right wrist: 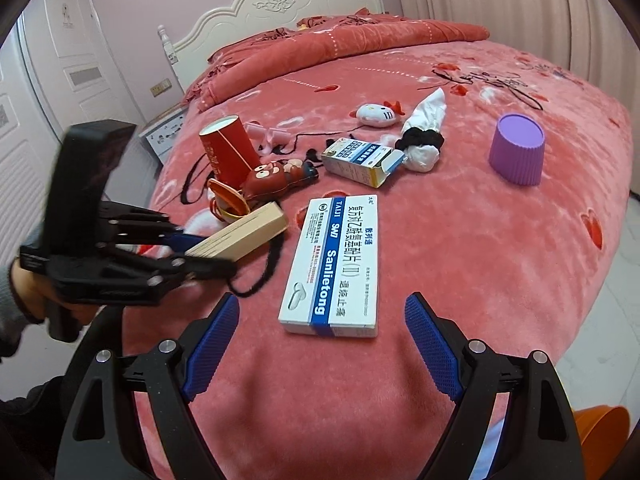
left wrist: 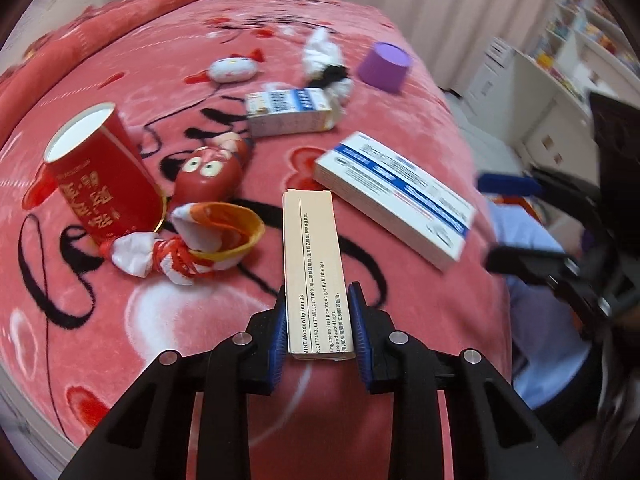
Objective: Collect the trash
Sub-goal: 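Grasp the white-blue Sanlietong medicine box with the right gripper and lift, then carry both boxes over the orange bin with both grippers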
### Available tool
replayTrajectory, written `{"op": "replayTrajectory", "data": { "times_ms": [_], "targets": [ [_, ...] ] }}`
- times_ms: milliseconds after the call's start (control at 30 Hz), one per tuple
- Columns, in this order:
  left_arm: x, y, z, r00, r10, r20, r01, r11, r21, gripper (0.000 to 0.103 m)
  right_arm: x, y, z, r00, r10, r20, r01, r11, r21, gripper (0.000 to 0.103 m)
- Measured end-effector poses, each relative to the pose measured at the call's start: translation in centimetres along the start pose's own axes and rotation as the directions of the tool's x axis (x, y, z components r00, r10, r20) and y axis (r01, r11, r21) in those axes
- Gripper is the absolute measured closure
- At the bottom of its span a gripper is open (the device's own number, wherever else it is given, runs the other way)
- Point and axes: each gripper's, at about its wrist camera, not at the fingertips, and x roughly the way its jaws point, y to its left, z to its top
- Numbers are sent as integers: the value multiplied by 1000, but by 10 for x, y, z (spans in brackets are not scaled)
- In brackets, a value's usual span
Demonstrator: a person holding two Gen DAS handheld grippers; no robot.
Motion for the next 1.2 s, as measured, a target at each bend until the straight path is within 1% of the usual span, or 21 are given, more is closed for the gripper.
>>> {"op": "replayTrajectory", "data": {
  "times_ms": [100, 167, 233, 300, 333, 367, 400, 433, 467, 500, 567, 667, 767, 867, 1067, 1200],
  "targets": [
    [1, 1, 0, 1000, -16, -5, 16, 999, 45, 73, 10, 6, 3, 997, -80, 15, 80, 997, -23, 19],
    [2, 4, 1, 1000, -25, 0, 25, 998, 51, 73, 20, 6, 5, 992, -127, 15, 128, 992, -24, 19],
    [4, 7, 4, 1000, -30, 9, 29, 998, 49, 73, 29, 4, 6, 990, -141, -8, 140, 990, -15, 19],
    [4, 9, 6, 999, -49, 20, 48, 998, 45, 73, 38, 3, 7, 987, -159, -31, 159, 987, -17, 20],
    [3, 10, 6, 998, -55, 22, 54, 997, 49, 73, 41, 3, 7, 986, -163, -35, 162, 986, -23, 23],
    [5, 9, 7, 998, -57, 21, 56, 997, 60, 73, 44, 3, 8, 985, -165, -41, 164, 986, -31, 30],
    [6, 8, 6, 998, -55, 19, 53, 996, 69, 73, 48, 3, 8, 985, -166, -55, 164, 986, -37, 33],
    [9, 8, 7, 999, -52, 15, 51, 996, 74, 73, 52, 2, 8, 985, -163, -66, 160, 986, -43, 33],
    [10, 9, 7, 998, -54, 13, 53, 996, 70, 73, 53, 1, 7, 984, -163, -68, 160, 986, -50, 38],
    [12, 11, 7, 998, -64, 14, 63, 997, 55, 73, 55, 0, 7, 983, -166, -74, 161, 985, -61, 45],
    [14, 15, 6, 997, -75, 14, 75, 997, 25, 73, 56, -4, 6, 987, -143, -79, 137, 988, -72, 46],
    [17, 16, 6, 997, -81, 16, 80, 997, 10, 73, 52, -9, 6, 991, -102, -84, 96, 992, -81, 46],
    [11, 12, 8, 997, -76, 13, 76, 997, 21, 73, 39, -10, 6, 993, -80, -82, 72, 993, -94, 46],
    [-3, 3, 10, 998, -64, 19, 63, 997, 49, 73, 14, -13, 6, 997, -50, -65, 43, 993, -107, 46],
    [-28, -27, 11, 998, -47, 38, 43, 995, 92, 73, -39, -13, -3, 999, 4, -44, -8, 995, -104, 46],
    [-42, -55, 9, 997, -51, 51, 44, 990, 135, 73, -72, -8, -16, 999, 9, -31, -13, 991, -130, 46]
  ]
}}
